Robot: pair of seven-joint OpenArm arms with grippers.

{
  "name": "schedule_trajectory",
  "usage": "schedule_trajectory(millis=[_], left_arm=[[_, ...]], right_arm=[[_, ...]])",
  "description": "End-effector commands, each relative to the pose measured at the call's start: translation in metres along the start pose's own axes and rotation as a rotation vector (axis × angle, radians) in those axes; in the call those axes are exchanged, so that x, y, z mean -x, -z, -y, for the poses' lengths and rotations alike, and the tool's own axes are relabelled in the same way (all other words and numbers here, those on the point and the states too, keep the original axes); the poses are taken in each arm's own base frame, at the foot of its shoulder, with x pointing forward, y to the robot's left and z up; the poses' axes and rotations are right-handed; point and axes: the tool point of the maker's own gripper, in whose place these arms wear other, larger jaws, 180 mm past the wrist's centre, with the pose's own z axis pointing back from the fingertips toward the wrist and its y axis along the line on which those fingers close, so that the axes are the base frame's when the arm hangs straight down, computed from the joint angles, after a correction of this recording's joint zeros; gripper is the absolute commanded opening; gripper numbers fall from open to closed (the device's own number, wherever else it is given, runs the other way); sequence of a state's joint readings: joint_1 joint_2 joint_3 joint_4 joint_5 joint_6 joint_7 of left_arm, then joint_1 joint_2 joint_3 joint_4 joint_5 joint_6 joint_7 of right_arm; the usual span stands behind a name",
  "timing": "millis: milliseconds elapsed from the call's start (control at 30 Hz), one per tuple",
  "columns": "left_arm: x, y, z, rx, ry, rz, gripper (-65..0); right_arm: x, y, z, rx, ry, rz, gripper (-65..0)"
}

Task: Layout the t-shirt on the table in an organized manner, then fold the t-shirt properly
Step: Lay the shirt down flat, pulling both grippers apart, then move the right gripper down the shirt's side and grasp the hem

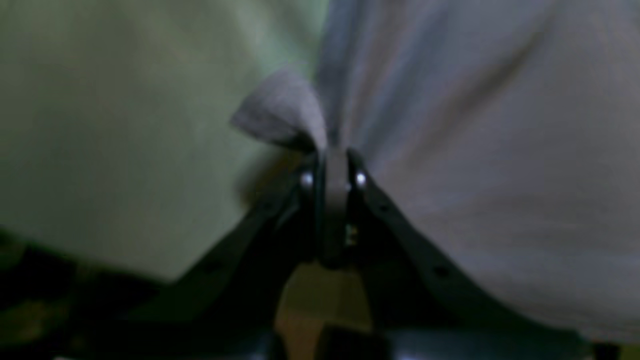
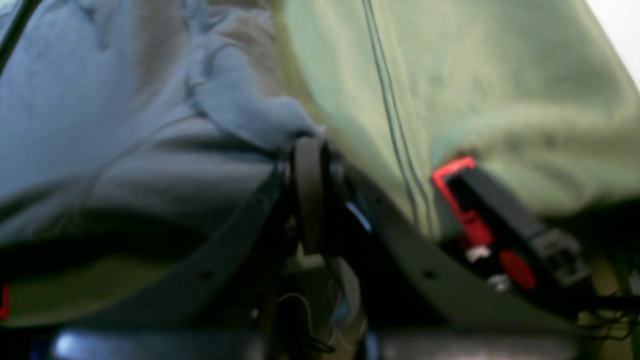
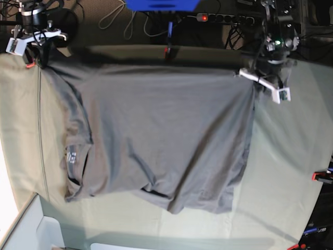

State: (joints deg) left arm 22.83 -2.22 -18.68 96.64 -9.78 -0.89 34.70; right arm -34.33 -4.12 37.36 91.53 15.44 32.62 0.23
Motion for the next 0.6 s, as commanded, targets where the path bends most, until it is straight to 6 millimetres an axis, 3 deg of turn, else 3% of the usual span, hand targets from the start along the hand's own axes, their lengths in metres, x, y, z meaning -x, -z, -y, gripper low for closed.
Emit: schedule_trajectory(millis=[0,200,267,367,567], left_arm=[[-0.011,-0.001,-0.002,-0.005,0.005,0.037,-64.9],[-0.014,-0.007,-0.011,-0.018,0.032,0.046,-64.9],[-0.016,-0.009,-0.015,-0.022,0.047,0.051,-64.9],[-0.035,-0.017,-0.019,-0.025,0.085,0.100,-64.9],[-0.042,-0.022,-0.039,-0.069,0.090,0.114,-64.9]], right_arm=[[-0.004,-0.004,0.002,-0.006,0.006,0.026,-65.0],[0.016,-0.003,0.007,0.008,0.040,-0.015,-65.0],[0.016,-0.003,0.007,0.010,0.041,-0.017,-65.0],[0.016,-0.003,0.008,0.011,0.041,-0.016,-65.0],[0.015,-0.004,0.008,0.013,0.039,-0.015,-65.0]])
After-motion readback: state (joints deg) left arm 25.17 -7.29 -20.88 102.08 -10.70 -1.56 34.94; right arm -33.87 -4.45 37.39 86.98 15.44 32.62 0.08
